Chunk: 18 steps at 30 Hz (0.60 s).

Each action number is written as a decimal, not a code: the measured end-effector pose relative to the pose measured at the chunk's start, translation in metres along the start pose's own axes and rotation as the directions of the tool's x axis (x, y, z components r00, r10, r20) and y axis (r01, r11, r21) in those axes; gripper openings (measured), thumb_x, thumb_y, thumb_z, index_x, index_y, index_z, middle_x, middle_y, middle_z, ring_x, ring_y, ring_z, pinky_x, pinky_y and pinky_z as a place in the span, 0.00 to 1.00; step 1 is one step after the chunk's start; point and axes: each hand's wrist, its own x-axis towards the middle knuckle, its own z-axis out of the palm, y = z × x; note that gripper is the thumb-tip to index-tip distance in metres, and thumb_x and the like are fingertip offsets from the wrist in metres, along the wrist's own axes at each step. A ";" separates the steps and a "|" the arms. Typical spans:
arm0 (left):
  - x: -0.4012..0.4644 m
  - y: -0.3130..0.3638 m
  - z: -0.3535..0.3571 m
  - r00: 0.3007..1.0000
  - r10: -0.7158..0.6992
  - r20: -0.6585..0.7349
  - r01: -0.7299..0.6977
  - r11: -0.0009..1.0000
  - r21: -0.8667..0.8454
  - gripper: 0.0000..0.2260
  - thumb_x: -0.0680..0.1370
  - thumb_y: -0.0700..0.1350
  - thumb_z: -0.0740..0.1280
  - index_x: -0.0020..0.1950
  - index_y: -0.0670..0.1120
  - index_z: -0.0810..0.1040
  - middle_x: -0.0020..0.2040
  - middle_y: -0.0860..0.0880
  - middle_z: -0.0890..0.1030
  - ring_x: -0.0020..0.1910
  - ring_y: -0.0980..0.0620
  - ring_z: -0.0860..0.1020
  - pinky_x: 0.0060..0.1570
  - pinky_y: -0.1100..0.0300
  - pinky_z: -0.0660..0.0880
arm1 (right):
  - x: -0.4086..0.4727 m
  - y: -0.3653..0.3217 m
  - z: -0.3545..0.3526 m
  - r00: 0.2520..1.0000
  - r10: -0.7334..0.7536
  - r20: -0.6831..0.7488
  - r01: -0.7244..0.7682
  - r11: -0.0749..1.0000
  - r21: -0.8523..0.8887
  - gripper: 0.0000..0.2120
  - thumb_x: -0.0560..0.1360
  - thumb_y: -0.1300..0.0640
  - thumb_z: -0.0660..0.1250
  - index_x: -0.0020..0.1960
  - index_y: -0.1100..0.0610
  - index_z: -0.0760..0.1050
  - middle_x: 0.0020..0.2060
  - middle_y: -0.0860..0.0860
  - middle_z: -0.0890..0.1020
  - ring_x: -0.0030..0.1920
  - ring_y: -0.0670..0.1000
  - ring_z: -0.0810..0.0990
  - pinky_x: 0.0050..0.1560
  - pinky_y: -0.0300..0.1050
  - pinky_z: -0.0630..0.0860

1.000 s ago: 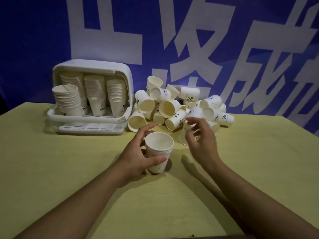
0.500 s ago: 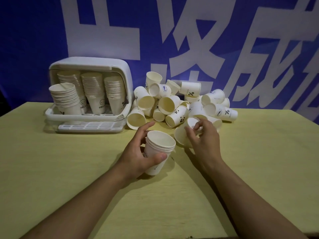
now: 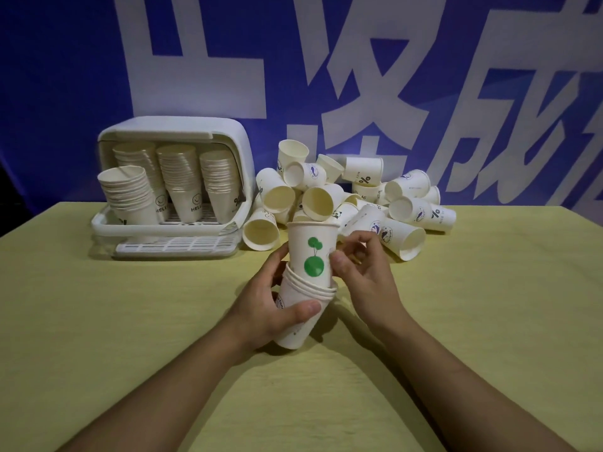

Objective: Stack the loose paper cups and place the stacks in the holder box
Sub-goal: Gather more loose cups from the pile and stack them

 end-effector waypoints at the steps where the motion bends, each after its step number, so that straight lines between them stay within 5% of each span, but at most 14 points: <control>1: 0.000 0.000 0.000 1.000 0.002 -0.008 -0.002 1.000 -0.011 0.47 0.57 0.68 0.79 0.74 0.71 0.61 0.63 0.59 0.81 0.64 0.55 0.78 0.63 0.43 0.77 | 0.000 0.001 0.000 0.999 0.016 0.030 -0.016 1.000 -0.004 0.16 0.77 0.61 0.69 0.62 0.51 0.71 0.43 0.51 0.78 0.46 0.48 0.79 0.49 0.43 0.80; 3: 0.000 0.000 0.001 1.000 0.009 -0.030 -0.010 0.999 -0.042 0.50 0.59 0.64 0.80 0.75 0.71 0.58 0.62 0.58 0.82 0.64 0.55 0.79 0.63 0.43 0.77 | 0.000 0.002 -0.001 0.996 0.017 0.092 -0.010 0.997 -0.082 0.21 0.78 0.59 0.69 0.68 0.44 0.71 0.47 0.57 0.79 0.49 0.49 0.80 0.53 0.46 0.80; 5: 0.001 0.000 0.001 0.996 0.022 -0.086 -0.029 0.997 -0.071 0.49 0.61 0.60 0.80 0.75 0.73 0.55 0.63 0.56 0.81 0.64 0.54 0.79 0.64 0.43 0.77 | 0.000 0.004 -0.003 0.994 -0.029 0.108 0.052 0.975 -0.216 0.15 0.78 0.54 0.67 0.62 0.43 0.78 0.50 0.56 0.80 0.52 0.51 0.80 0.55 0.52 0.79; 9: 0.002 0.002 -0.002 0.979 0.060 -0.194 -0.069 0.997 -0.041 0.34 0.62 0.61 0.77 0.65 0.75 0.67 0.61 0.57 0.81 0.59 0.56 0.80 0.58 0.47 0.80 | 0.003 0.009 -0.007 0.993 -0.101 0.068 0.120 0.899 -0.421 0.11 0.81 0.54 0.64 0.57 0.47 0.83 0.51 0.46 0.80 0.54 0.45 0.78 0.54 0.41 0.75; 11: 0.003 0.001 -0.002 0.977 0.053 -0.208 -0.062 0.997 -0.039 0.28 0.62 0.62 0.76 0.60 0.73 0.71 0.59 0.57 0.81 0.57 0.54 0.80 0.55 0.50 0.80 | 0.010 0.016 -0.014 0.988 -0.151 -0.033 0.107 0.826 -0.554 0.12 0.80 0.57 0.66 0.61 0.46 0.81 0.54 0.45 0.76 0.55 0.43 0.76 0.57 0.41 0.75; 14: 0.003 0.001 -0.003 0.979 0.043 -0.200 -0.054 0.997 -0.050 0.27 0.62 0.62 0.76 0.59 0.73 0.72 0.58 0.56 0.82 0.55 0.53 0.81 0.51 0.55 0.79 | 0.028 0.026 -0.033 0.976 -0.151 -0.156 -0.028 0.625 -0.780 0.22 0.79 0.55 0.67 0.72 0.45 0.71 0.69 0.48 0.68 0.70 0.49 0.66 0.70 0.44 0.65; 18: 0.002 0.002 -0.003 0.983 0.033 -0.181 -0.042 0.998 -0.044 0.27 0.62 0.63 0.76 0.59 0.73 0.72 0.56 0.58 0.82 0.55 0.55 0.81 0.50 0.58 0.79 | 0.048 0.038 -0.054 0.978 -0.082 -0.194 -0.141 0.426 -0.893 0.31 0.80 0.50 0.67 0.79 0.47 0.60 0.80 0.50 0.53 0.78 0.56 0.52 0.76 0.56 0.57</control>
